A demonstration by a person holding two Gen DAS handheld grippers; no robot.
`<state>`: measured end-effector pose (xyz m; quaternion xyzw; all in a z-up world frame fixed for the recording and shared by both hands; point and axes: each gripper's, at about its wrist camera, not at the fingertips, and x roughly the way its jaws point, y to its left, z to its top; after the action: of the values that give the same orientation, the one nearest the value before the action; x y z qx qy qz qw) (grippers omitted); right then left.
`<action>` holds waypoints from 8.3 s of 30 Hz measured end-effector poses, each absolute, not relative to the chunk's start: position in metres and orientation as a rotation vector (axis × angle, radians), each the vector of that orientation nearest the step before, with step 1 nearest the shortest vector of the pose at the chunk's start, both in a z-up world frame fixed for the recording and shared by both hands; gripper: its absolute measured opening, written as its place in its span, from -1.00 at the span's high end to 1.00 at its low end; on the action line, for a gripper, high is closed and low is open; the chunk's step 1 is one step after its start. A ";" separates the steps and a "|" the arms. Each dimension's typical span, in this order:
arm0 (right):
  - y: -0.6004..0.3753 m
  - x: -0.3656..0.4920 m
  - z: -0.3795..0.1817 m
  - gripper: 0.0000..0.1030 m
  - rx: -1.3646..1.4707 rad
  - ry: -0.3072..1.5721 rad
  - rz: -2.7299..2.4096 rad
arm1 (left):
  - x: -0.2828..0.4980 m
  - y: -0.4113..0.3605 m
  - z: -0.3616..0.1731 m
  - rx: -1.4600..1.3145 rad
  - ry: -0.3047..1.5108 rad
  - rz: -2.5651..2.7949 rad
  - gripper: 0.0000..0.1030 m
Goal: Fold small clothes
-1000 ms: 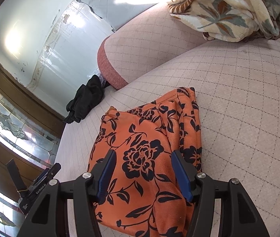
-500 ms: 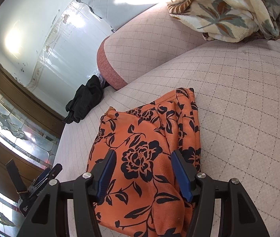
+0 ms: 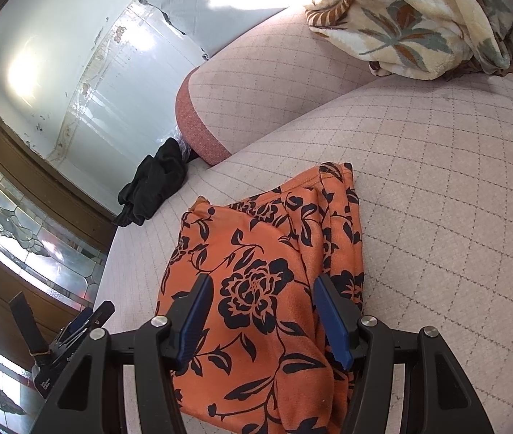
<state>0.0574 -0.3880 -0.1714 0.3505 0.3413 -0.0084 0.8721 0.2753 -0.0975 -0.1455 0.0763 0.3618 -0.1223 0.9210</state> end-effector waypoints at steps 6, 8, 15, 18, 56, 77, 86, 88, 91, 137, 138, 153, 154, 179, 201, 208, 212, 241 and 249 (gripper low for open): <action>-0.393 0.058 -0.175 -0.20 0.745 0.727 -0.029 | 0.279 -0.105 -0.156 0.089 0.834 -0.395 -0.87; -0.397 0.058 -0.179 -0.20 0.760 0.735 -0.041 | 0.278 -0.111 -0.160 0.071 0.854 -0.442 -0.87; -0.415 0.058 -0.188 -0.23 0.808 0.748 -0.072 | 0.275 -0.131 -0.168 0.058 0.892 -0.558 -0.87; -0.422 0.059 -0.195 -0.25 0.840 0.760 -0.085 | 0.275 -0.140 -0.178 0.074 0.919 -0.570 -0.87; -0.300 0.068 -0.123 -0.25 0.066 0.629 -0.335 | 0.278 -0.123 -0.177 0.090 0.867 -0.442 -0.87; -0.270 0.067 -0.116 -0.25 -0.005 0.601 -0.279 | 0.277 -0.123 -0.176 0.100 0.864 -0.433 -0.87; -0.270 0.067 -0.116 -0.25 -0.008 0.600 -0.280 | 0.277 -0.124 -0.177 0.098 0.865 -0.436 -0.87; -0.270 0.068 -0.116 -0.25 -0.008 0.603 -0.279 | 0.277 -0.125 -0.178 0.097 0.870 -0.444 -0.87; -0.277 0.070 -0.120 -0.26 0.007 0.631 -0.277 | 0.279 -0.128 -0.180 0.066 0.904 -0.495 -0.87; -0.379 0.084 -0.239 0.10 0.907 0.863 0.061 | 0.278 -0.168 -0.209 -0.098 1.084 -0.753 0.18; -0.376 0.083 -0.235 0.11 0.891 0.857 0.054 | 0.276 -0.168 -0.207 -0.082 1.074 -0.748 0.20; -0.324 0.069 -0.196 0.18 0.775 0.772 0.119 | 0.215 -0.133 -0.151 0.102 0.913 -0.598 0.30; -0.323 0.066 -0.194 0.18 0.776 0.758 0.128 | 0.210 -0.131 -0.147 0.108 0.902 -0.591 0.30; -0.307 0.038 -0.181 0.18 0.802 0.596 0.230 | 0.075 -0.078 -0.066 0.217 0.732 -0.487 0.29; -0.329 0.076 -0.236 -0.10 0.866 0.915 0.019 | 0.128 -0.052 -0.146 0.194 0.934 -0.334 -0.25; -0.320 0.081 -0.182 0.34 0.645 0.741 0.008 | 0.170 -0.071 -0.152 0.191 0.936 -0.317 -0.27; -0.298 0.114 -0.205 0.38 0.616 0.864 0.048 | 0.188 -0.082 -0.185 0.223 1.007 -0.308 -0.30; -0.248 -0.032 -0.120 0.46 0.477 0.791 0.084 | 0.017 -0.033 -0.073 0.247 0.713 -0.271 -0.56; -0.232 -0.064 -0.059 -0.37 0.366 0.630 0.040 | -0.023 -0.038 -0.017 0.275 0.554 -0.251 -0.67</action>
<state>-0.0635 -0.2318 -0.0585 0.1790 0.3079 0.0193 0.9342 -0.0229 -0.0379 -0.0169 0.1348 0.2721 -0.1234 0.9448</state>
